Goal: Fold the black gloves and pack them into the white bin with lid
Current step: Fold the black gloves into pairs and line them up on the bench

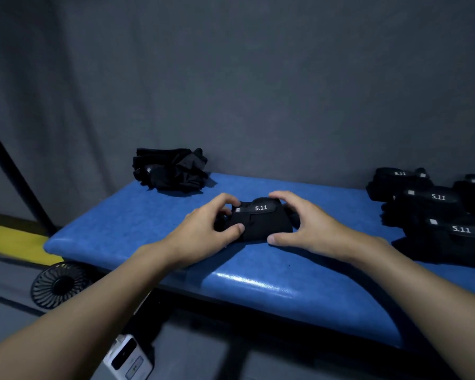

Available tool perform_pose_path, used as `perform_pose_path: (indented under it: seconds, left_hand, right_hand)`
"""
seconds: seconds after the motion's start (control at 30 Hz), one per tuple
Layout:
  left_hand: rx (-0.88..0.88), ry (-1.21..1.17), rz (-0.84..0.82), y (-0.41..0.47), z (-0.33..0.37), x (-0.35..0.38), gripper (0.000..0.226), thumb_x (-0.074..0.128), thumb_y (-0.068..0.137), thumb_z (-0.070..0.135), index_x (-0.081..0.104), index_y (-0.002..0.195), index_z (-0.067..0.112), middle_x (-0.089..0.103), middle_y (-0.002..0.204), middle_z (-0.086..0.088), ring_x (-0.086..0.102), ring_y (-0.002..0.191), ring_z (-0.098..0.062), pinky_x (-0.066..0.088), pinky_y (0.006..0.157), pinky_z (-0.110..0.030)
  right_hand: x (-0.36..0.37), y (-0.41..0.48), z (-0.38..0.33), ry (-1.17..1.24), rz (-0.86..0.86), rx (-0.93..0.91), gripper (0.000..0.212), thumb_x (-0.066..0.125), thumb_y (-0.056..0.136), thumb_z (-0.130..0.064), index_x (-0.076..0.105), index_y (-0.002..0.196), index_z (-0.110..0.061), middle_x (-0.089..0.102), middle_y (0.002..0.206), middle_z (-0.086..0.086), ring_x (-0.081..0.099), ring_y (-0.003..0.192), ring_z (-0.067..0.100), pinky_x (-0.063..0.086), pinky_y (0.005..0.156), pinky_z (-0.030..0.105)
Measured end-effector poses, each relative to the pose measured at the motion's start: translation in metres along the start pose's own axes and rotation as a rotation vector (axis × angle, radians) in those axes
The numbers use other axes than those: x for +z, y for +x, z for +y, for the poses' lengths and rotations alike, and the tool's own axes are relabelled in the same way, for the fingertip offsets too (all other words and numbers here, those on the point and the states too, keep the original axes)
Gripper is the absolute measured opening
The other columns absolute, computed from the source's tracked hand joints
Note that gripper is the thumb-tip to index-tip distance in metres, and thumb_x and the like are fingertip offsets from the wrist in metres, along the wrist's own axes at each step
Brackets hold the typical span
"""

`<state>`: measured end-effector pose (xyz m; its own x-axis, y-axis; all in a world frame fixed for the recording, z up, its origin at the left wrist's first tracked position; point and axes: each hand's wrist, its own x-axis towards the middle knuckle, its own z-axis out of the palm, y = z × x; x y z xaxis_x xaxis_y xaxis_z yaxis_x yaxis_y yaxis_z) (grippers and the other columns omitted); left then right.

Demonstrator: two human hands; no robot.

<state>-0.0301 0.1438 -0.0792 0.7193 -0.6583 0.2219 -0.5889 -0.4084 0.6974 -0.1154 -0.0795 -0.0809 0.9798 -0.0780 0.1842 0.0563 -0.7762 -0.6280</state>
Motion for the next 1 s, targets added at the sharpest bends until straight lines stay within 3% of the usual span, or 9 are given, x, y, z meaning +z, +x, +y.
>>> perform_pose_path:
  seconds: [0.2,0.37,0.57,0.67,0.83,1.0]
  left_hand:
    - [0.061,0.058,-0.109,-0.006,0.01,0.0,0.055,0.068,0.059,0.062,0.051,0.109,0.048,0.065,0.101,0.021,0.062,0.105,-0.002,0.049,0.098,-0.033]
    - [0.158,0.14,-0.193,-0.009,0.037,0.015,0.056,0.066,0.06,0.065,0.048,0.11,0.046,0.063,0.103,0.021,0.062,0.103,-0.014,0.047,0.097,-0.039]
    - [0.277,0.169,-0.29,-0.007,0.083,0.051,0.057,0.07,0.064,0.062,0.046,0.112,0.045,0.059,0.108,0.021,0.06,0.105,-0.01,0.045,0.098,-0.036]
    - [0.333,0.168,-0.329,-0.001,0.103,0.076,0.058,0.065,0.062,0.068,0.046,0.112,0.045,0.06,0.108,0.02,0.058,0.106,-0.007,0.043,0.101,-0.039]
    - [0.462,0.219,-0.372,0.006,0.137,0.115,0.056,0.073,0.075,0.059,0.047,0.122,0.046,0.056,0.117,0.018,0.048,0.113,-0.003,0.034,0.107,-0.037]
    - [0.572,0.299,-0.356,0.012,0.157,0.143,0.063,0.067,0.077,0.063,0.042,0.132,0.045,0.052,0.122,0.021,0.043,0.118,-0.003,0.032,0.105,-0.038]
  right_hand:
    - [-0.021,-0.038,-0.019,-0.218,-0.017,-0.009,0.074,0.078,0.072,-0.051,0.039,0.134,-0.041,0.059,0.114,-0.021,0.051,0.111,0.008,0.033,0.108,0.038]
    - [-0.044,-0.082,-0.025,-0.391,-0.055,0.041,0.068,0.073,0.077,-0.055,0.036,0.133,-0.045,0.046,0.096,-0.021,0.037,0.092,-0.005,0.026,0.096,0.027]
    - [-0.075,-0.138,-0.005,-0.445,-0.056,0.206,0.076,0.072,0.072,-0.063,0.031,0.135,-0.053,0.047,0.11,-0.01,0.035,0.106,0.016,0.028,0.095,0.029]
    - [-0.093,-0.164,0.008,-0.437,-0.046,0.276,0.078,0.072,0.067,-0.065,0.03,0.132,-0.058,0.045,0.11,-0.014,0.035,0.109,0.017,0.033,0.099,0.032]
    - [-0.123,-0.208,0.032,-0.432,-0.024,0.414,0.086,0.073,0.066,-0.065,0.026,0.138,-0.059,0.047,0.117,-0.013,0.033,0.116,0.019,0.033,0.101,0.033]
    - [-0.142,-0.231,0.041,-0.602,0.051,0.42,0.087,0.07,0.075,-0.061,0.025,0.148,-0.047,0.046,0.123,-0.015,0.032,0.116,0.011,0.026,0.101,0.03]
